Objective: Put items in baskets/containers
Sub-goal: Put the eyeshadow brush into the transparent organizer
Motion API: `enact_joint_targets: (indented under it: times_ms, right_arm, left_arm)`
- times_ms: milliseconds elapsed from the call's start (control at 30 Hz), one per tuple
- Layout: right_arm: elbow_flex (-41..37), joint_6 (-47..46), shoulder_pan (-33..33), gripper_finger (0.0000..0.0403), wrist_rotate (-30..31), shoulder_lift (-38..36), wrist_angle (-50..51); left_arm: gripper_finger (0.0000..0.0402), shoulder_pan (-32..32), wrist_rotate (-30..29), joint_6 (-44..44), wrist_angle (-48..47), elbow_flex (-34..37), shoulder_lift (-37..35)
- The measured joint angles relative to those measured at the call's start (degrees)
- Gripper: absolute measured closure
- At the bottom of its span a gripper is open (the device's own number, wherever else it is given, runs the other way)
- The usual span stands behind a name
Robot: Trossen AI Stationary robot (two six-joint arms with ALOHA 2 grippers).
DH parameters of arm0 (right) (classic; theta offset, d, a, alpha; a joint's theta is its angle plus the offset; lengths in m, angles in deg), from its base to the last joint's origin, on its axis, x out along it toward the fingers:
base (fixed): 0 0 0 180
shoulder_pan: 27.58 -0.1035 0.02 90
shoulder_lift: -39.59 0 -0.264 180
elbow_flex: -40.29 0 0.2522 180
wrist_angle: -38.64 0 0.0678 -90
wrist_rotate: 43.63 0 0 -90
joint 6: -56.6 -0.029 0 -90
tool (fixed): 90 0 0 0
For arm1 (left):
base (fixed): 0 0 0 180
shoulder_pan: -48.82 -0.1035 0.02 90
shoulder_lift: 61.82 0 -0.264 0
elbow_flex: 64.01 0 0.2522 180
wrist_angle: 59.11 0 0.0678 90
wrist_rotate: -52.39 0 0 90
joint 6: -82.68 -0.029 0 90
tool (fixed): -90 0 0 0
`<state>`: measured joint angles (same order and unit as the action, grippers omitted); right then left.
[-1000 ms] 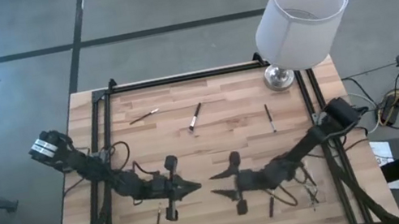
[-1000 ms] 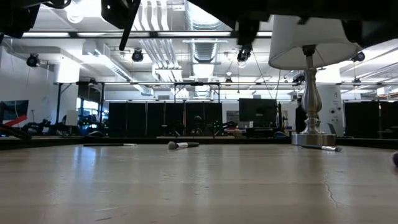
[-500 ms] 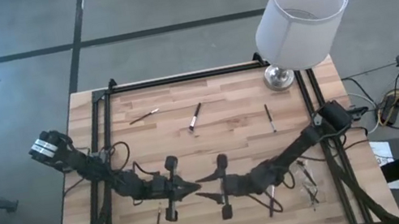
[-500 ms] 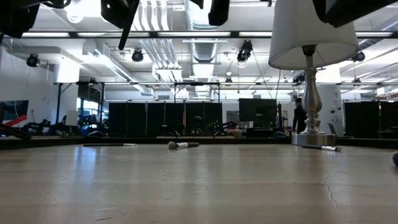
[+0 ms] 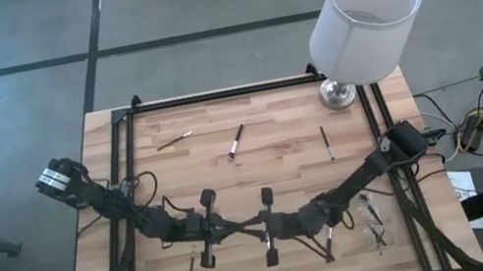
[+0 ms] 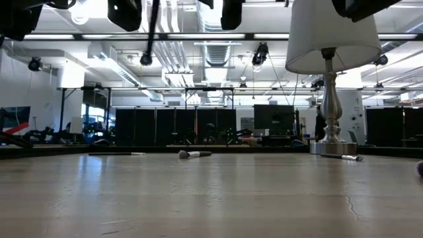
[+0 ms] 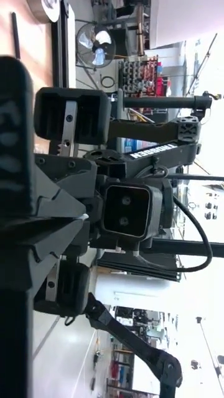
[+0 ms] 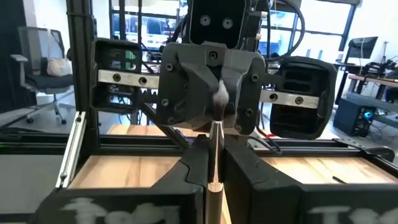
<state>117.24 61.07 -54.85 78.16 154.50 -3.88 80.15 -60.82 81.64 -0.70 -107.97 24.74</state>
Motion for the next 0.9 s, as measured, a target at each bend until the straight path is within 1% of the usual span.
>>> enact_joint_targets:
  times_ms: [67, 167, 267, 367, 467, 567, 667, 767, 900]
  right_arm:
    - [-1.5, 0.0, -0.7, 0.0384, 1.1, -1.3, 1.3]
    - [-3.8, -1.3, -2.6, 0.0384, 4.2, -5.3, 8.7]
    - [-6.1, -4.6, -5.1, 0.0384, 7.8, -11.8, 18.3]
    - [-7.6, -10.2, -8.9, 0.0384, 12.6, -19.4, 33.4]
    - [-8.1, -21.1, -13.8, 0.0384, 15.5, -27.5, 53.3]
    - [-7.4, -35.2, -19.1, 0.0384, 17.8, -34.5, 73.7]
    - [-6.5, -48.3, -24.8, 0.0384, 19.5, -39.3, 89.8]
    - [-6.3, -58.0, -30.2, 0.0384, 20.5, -42.6, 99.4]
    - [-6.3, -68.0, -34.6, 0.0384, 20.7, -43.9, 107.8]
  left_arm:
    - [0.0388, 0.0, -0.4, 1.0, 0.0, 0.1, -0.7]
    - [0.0369, 0.2, -1.5, 1.2, -1.5, 0.5, -2.3]
    - [0.0349, 0.5, -3.3, 2.1, -5.1, 0.7, -3.8]
    - [0.0337, 0.5, -3.3, 2.1, -7.9, 0.7, -5.4]
    - [0.0334, 0.5, -1.7, 1.5, -10.7, 1.3, -6.0]
    - [0.0333, 0.5, -1.5, 1.2, -10.6, 1.5, -6.3]
    - [0.0333, 0.6, -1.5, 1.1, -11.4, 1.5, -6.3]
    - [0.0333, 0.6, -1.5, 1.1, -11.8, 1.5, -6.3]
    - [0.0333, 0.6, -1.5, 1.1, -12.2, 1.5, -6.3]
